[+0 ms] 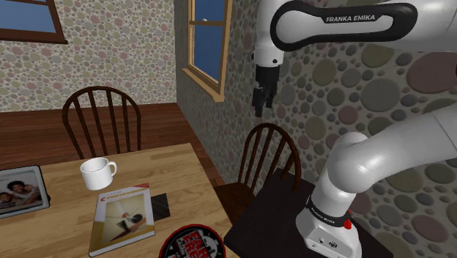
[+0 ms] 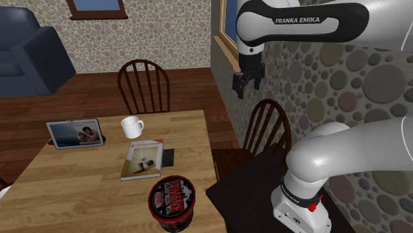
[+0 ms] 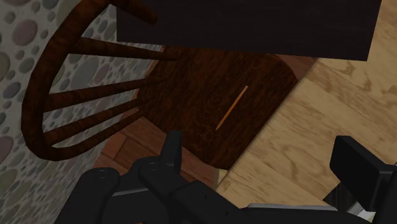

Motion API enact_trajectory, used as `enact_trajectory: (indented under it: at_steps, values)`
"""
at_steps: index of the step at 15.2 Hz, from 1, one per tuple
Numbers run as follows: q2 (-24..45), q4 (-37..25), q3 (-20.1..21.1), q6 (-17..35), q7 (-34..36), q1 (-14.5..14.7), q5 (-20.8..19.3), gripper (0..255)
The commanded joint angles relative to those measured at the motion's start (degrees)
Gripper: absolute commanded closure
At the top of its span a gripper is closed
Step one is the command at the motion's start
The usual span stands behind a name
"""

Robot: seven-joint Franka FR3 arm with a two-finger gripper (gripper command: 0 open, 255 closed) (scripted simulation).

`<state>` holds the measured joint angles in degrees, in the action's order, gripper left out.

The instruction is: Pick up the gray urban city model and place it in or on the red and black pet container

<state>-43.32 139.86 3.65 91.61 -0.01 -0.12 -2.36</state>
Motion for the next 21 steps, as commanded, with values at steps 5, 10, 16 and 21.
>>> enact_trajectory:
  at_steps: [5,10,16,21]
  values:
    - [5.67,1.68,1.81,7.35,0.5,1.49,1.11,0]
    - [14.11,2.14,4.23,16.3,1.14,3.11,2.0,0]
    - [25.72,0.32,7.21,26.1,2.27,4.68,1.88,0]
    - [36.16,-3.11,9.56,33.0,3.81,5.77,0.3,0]
